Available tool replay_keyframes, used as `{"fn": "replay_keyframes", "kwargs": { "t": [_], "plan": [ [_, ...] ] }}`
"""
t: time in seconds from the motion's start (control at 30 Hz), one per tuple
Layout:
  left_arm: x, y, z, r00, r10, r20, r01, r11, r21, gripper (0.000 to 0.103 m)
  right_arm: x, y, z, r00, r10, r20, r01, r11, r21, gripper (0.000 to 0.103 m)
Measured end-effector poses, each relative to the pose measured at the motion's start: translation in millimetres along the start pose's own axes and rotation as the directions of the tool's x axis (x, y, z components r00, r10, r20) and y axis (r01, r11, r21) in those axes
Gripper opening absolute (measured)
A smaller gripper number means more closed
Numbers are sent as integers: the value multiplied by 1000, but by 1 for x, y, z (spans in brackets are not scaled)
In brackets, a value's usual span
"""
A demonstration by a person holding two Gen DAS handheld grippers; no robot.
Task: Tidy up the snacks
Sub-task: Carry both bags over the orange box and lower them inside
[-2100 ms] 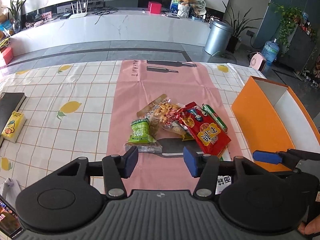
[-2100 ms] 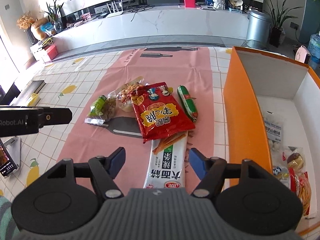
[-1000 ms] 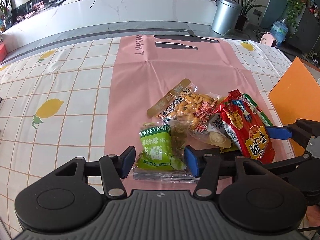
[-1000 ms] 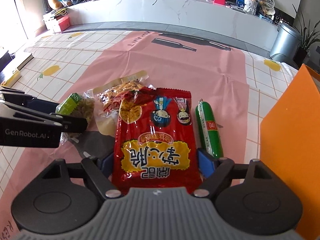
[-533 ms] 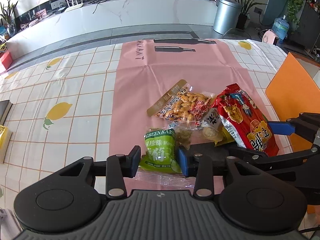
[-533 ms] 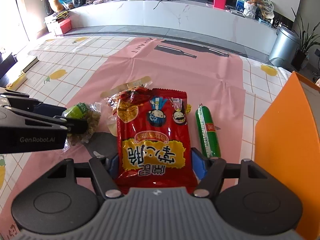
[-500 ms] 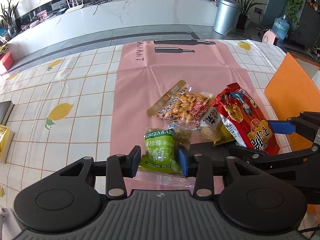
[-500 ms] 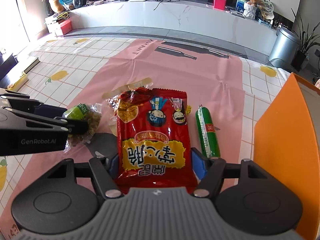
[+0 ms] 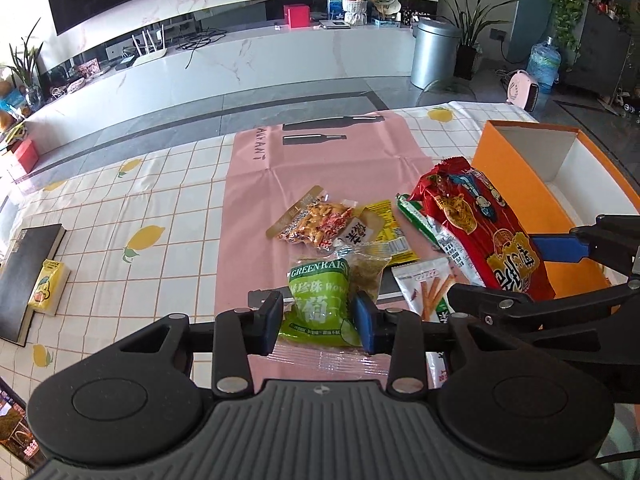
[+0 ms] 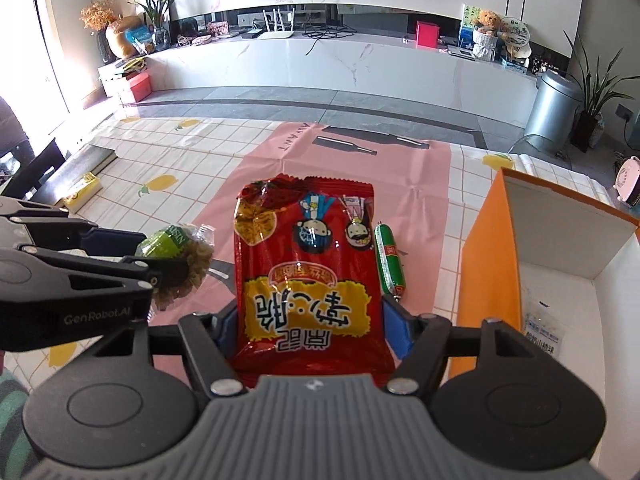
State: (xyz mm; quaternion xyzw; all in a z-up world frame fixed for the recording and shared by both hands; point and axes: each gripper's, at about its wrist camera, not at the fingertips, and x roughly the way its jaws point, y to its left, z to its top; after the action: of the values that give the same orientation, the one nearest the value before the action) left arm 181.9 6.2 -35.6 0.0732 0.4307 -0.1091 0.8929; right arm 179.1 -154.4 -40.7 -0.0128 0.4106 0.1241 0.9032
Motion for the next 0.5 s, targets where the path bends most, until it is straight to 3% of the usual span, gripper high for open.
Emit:
{"fn": "replay_keyframes", "kwargs": {
  "t": [0.5],
  "plan": [
    [-71, -65, 3, 992, -25, 120, 13, 995, 100, 42, -108, -38, -42, 993, -46, 106, 37, 996, 85, 67]
  ]
}}
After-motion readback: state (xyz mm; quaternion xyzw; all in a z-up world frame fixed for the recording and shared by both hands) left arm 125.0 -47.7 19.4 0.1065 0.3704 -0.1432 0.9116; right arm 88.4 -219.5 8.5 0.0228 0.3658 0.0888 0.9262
